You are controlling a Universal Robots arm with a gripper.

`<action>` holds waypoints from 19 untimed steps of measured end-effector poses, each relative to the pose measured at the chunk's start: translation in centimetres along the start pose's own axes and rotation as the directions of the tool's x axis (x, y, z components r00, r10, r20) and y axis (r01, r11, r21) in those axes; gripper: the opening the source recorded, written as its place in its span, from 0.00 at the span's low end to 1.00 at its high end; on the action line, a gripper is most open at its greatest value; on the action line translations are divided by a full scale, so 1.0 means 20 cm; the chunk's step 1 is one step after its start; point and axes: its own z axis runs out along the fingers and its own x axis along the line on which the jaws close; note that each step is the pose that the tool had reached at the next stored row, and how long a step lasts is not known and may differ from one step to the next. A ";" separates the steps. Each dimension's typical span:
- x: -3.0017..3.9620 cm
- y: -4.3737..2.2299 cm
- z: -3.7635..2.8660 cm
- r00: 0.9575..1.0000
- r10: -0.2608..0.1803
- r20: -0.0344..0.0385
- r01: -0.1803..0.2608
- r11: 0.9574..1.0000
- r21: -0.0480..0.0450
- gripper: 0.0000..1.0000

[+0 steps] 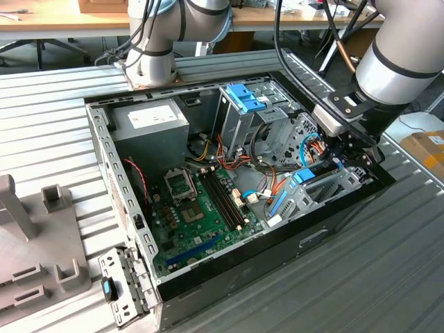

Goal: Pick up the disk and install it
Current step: 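Insert the first disk wire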

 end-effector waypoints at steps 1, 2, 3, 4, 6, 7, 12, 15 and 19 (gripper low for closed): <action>0.001 0.000 0.001 1.000 0.002 -0.001 -0.002 1.000 0.000 0.17; 0.001 0.000 0.002 1.000 0.003 -0.001 -0.003 1.000 0.000 0.17; 0.001 0.001 0.005 1.000 0.004 -0.001 -0.004 1.000 0.000 0.17; 0.001 0.002 0.009 1.000 0.005 -0.001 -0.005 1.000 0.000 0.17; 0.002 0.002 0.011 1.000 0.007 -0.002 -0.007 1.000 0.001 0.17; 0.002 0.002 0.011 1.000 0.007 -0.002 -0.007 1.000 0.001 0.17; 0.003 0.005 0.024 1.000 0.010 -0.002 -0.010 1.000 0.001 0.17; 0.003 0.006 0.025 1.000 0.011 -0.002 -0.011 1.000 0.001 0.17; 0.003 0.005 0.021 1.000 0.011 -0.002 -0.011 1.000 0.001 0.17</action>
